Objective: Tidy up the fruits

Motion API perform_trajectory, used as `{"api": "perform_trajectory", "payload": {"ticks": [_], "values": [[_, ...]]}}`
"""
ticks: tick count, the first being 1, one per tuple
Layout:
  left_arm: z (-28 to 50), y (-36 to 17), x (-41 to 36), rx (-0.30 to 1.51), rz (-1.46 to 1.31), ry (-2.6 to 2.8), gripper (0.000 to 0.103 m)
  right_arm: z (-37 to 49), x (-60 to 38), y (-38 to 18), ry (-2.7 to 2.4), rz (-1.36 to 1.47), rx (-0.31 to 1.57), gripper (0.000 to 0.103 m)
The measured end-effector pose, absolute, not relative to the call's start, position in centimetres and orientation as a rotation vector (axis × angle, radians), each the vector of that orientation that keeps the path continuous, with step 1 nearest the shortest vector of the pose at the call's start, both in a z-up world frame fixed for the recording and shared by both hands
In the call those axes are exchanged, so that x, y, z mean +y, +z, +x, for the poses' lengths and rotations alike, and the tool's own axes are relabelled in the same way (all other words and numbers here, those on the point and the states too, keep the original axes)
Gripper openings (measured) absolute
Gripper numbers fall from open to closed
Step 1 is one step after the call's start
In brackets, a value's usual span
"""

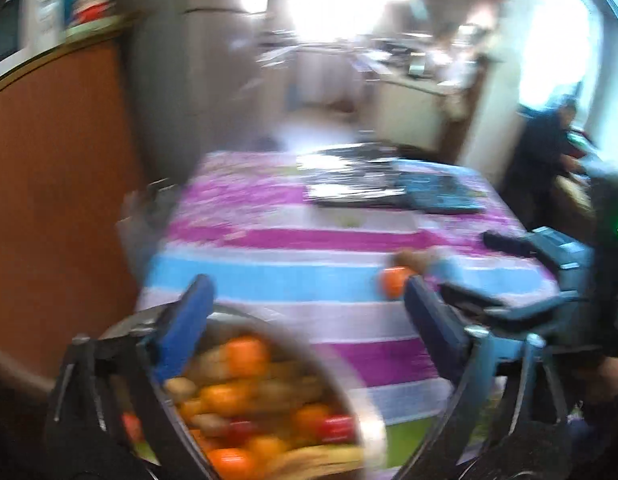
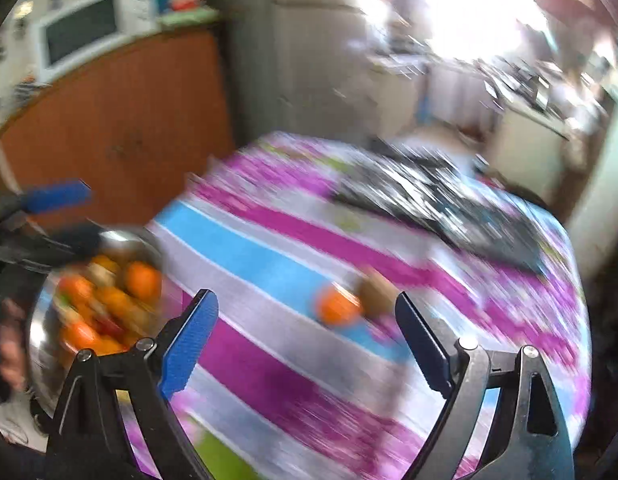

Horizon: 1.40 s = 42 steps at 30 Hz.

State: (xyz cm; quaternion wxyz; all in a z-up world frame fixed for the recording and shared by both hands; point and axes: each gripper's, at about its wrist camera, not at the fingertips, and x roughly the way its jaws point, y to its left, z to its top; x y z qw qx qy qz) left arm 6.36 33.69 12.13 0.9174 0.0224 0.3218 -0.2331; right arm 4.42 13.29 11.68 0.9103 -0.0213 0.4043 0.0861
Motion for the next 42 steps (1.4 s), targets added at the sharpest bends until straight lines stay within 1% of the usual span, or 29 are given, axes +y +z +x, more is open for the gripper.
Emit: {"api": "perform_trajectory", "payload": {"ticks": [2,5,9,12,17,20,24,30,31,34,36,38,42], "values": [[5.9,11.7,30.6,0.687,0.062,-0.545,0.100,3.3,9.6,10.0,0.115,-0.033,0.893,0.092],[5.2,9.6,25.6,0.751,0.092,-0.627,0.100,0.7,4.9,8.2,0.041,0.001,0.946,0.092],[5.3,5.8,22.4,0.852,0.097,-0.628,0.099,-2.5,0.3,6.1,0.001,0.027,0.996,0.092],[4.9,3.3,20.6,0.902,0.119,-0.597,0.099,-3.5,-1.2,4.6,-0.002,0.040,1.029,0.092],[4.7,1.3,20.0,0.926,0.101,-0.517,0.099,-3.8,-2.9,2.9,0.039,0.039,1.044,0.092],[5.0,-0.3,19.5,0.948,0.106,-0.484,0.099,-3.3,-3.0,2.3,0.084,0.058,1.049,0.092],[5.3,-1.6,19.3,0.935,0.107,-0.452,0.099,-2.6,-2.4,1.4,0.142,0.046,1.055,0.092],[6.5,-4.0,19.5,0.969,0.094,-0.401,0.099,-1.2,-2.0,0.0,0.108,0.044,1.059,0.092],[6.3,-4.1,19.4,0.946,0.108,-0.396,0.100,-1.0,-1.9,-0.2,0.101,0.044,1.057,0.092],[6.4,-4.4,18.9,0.929,0.144,-0.396,0.102,-0.8,-1.6,-0.3,0.090,0.027,1.044,0.095],[6.4,-4.5,18.8,0.916,0.156,-0.397,0.103,-0.7,-1.4,-0.5,0.085,0.020,1.037,0.101],[6.4,-4.5,18.7,0.906,0.167,-0.391,0.103,-0.6,-1.1,-0.7,0.076,0.012,1.033,0.103],[6.3,-4.5,18.7,0.895,0.156,-0.378,0.103,-0.5,-0.4,-1.0,0.026,-0.023,1.024,0.103]]}}
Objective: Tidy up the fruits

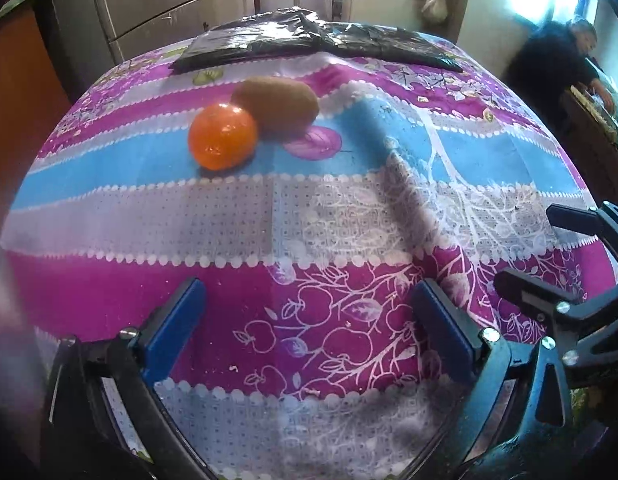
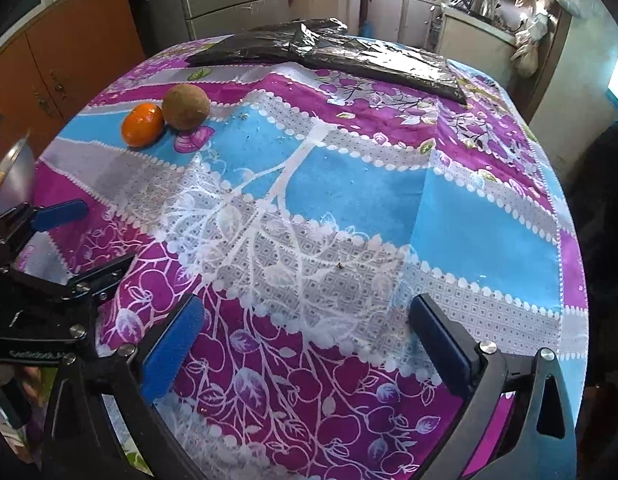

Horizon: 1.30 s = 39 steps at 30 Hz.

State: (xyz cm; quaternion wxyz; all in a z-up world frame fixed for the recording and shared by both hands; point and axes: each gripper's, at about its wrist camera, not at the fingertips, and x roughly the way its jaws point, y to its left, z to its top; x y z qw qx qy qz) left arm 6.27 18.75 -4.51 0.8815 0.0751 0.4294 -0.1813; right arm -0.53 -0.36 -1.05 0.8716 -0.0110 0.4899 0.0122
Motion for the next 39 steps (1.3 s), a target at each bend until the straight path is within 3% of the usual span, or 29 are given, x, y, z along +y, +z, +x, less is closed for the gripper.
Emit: {"api": "perform_trajectory", "payload": {"ticks": [18,39], "values": [[7.5,-4.6,18.5,1.065,0.102,-0.243,0.103,0.1,-1.9,-0.9,-0.207,0.120,1.219,0.103],[7.5,-4.5,18.5,1.063,0.101,-0.241,0.103,0.9,-2.1,-0.9,-0.203,0.116,1.249,0.103]]}}
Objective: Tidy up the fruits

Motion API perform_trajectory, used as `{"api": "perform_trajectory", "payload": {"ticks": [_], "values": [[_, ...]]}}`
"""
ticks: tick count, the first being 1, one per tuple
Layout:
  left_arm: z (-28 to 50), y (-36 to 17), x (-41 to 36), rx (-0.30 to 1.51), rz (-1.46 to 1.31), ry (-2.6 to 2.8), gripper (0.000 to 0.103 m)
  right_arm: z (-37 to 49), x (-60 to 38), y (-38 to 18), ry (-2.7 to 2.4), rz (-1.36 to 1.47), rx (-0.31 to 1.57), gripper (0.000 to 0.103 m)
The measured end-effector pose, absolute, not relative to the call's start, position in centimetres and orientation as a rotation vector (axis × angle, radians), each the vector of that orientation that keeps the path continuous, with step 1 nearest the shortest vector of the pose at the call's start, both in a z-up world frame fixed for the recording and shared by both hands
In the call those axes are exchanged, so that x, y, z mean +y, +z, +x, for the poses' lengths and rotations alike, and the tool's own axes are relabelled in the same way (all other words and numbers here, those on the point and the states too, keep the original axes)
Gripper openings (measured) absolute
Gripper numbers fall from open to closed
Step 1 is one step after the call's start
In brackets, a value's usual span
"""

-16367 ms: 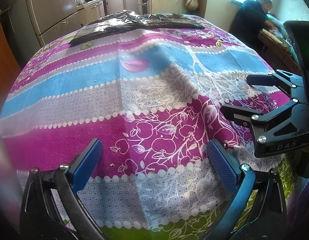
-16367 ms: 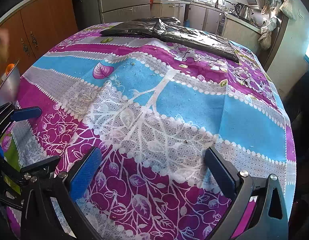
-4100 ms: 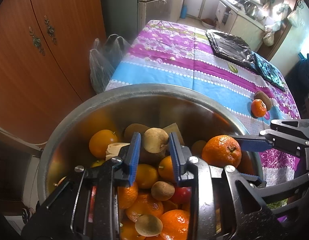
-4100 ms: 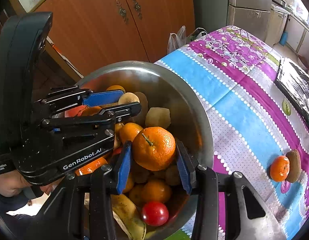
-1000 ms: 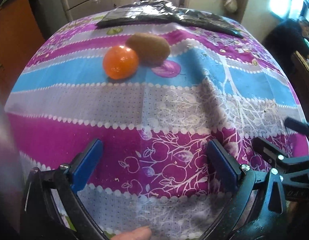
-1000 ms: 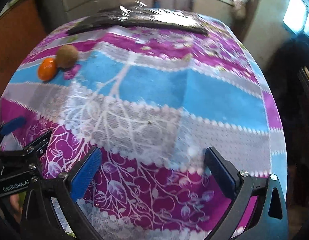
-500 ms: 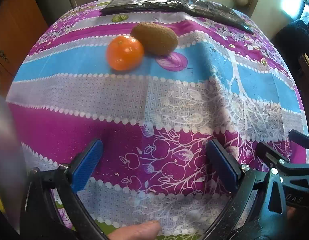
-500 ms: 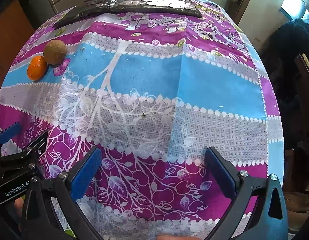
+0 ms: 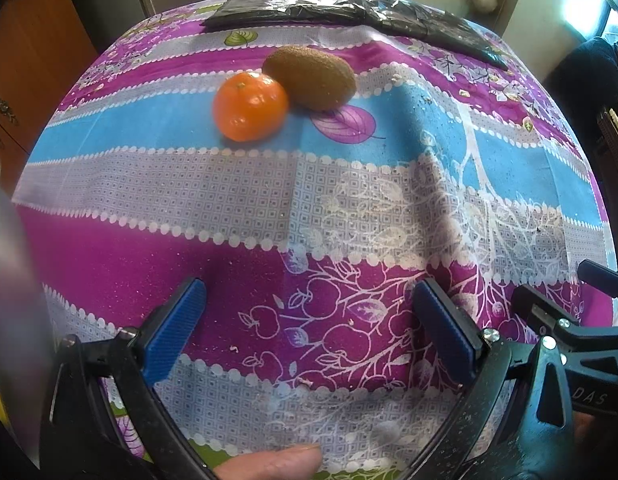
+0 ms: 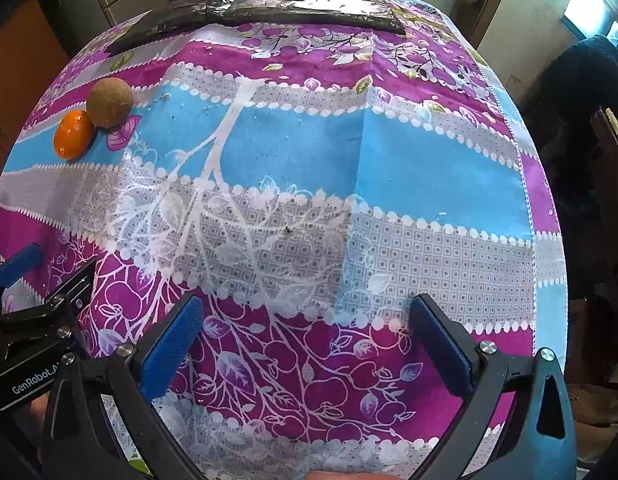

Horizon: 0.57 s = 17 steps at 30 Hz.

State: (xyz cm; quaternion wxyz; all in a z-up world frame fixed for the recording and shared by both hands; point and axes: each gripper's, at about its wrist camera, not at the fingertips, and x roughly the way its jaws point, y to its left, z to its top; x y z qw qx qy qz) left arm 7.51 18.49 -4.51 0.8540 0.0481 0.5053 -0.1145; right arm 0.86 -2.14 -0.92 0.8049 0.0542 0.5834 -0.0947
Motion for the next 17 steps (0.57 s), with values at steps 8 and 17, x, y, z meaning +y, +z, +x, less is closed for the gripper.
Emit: {"api": "perform_trajectory", "payload": {"ticks": [8,17], "values": [[7.55,-4.50,18.51,1.063,0.101,-0.241,0.103,0.70,-2.09,-0.99,-0.204,0.117,1.250,0.103],[7.59,-4.49,18.52,1.063,0.102,-0.241,0.103,0.68,-2.06,-1.03,-0.204,0.117,1.248,0.103]]}}
